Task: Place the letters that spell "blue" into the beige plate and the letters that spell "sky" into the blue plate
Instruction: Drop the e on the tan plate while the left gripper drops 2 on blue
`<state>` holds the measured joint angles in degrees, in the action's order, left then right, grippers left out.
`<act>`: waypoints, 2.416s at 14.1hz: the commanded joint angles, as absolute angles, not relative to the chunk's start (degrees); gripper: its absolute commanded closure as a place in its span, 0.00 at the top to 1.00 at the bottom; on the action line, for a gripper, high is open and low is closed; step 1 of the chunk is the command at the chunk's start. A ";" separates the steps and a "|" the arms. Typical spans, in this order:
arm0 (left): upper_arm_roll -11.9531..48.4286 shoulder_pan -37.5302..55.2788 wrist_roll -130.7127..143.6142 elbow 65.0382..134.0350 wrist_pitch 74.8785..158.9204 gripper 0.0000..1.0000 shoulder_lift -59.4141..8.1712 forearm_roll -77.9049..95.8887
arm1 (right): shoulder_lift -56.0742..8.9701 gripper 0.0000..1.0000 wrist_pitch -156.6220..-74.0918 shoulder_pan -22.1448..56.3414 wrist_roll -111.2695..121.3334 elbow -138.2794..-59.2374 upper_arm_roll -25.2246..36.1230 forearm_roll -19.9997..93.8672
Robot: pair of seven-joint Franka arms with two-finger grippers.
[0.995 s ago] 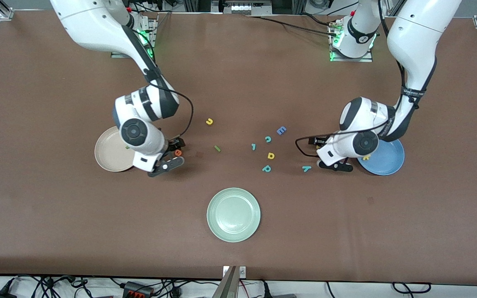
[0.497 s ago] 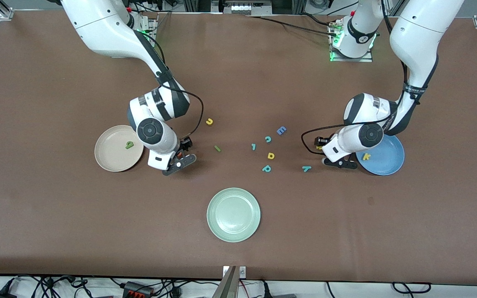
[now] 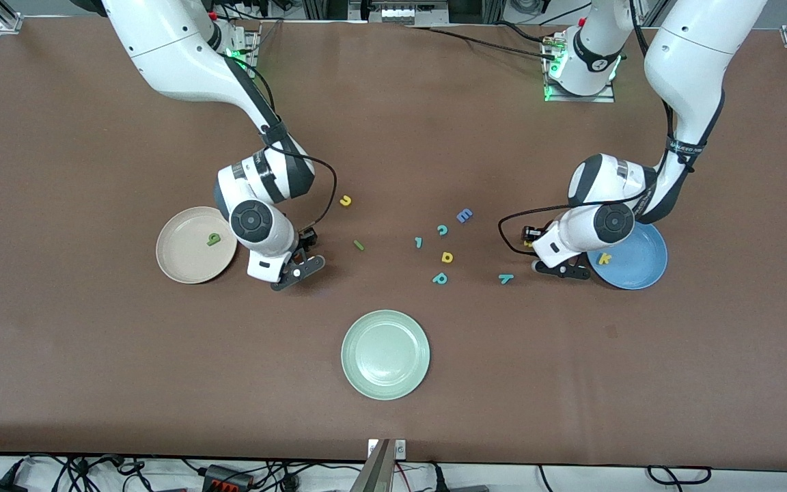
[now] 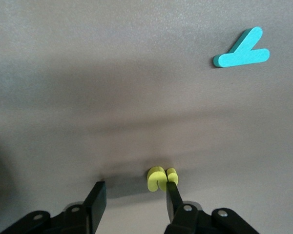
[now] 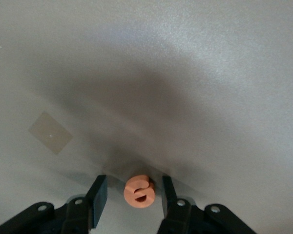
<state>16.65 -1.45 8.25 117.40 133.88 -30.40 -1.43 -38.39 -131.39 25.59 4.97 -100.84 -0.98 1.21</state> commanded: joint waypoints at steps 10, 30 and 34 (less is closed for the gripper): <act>17.05 -0.79 8.17 114.43 131.02 0.59 -31.20 -2.20 | -38.58 0.18 -129.64 24.96 5.89 -100.46 -1.23 1.14; 16.96 -1.23 7.64 115.40 132.81 0.01 -30.42 -2.20 | -32.08 0.67 -117.42 1.41 5.72 -106.00 -0.09 0.97; 15.39 -1.67 7.56 112.51 123.60 0.01 -27.86 -3.42 | -27.26 1.00 -115.32 4.72 3.53 -104.59 -0.70 0.97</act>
<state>16.38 -1.06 8.14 113.52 128.42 -30.17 -1.74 -31.28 -116.90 2.40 6.31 -104.34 0.20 1.16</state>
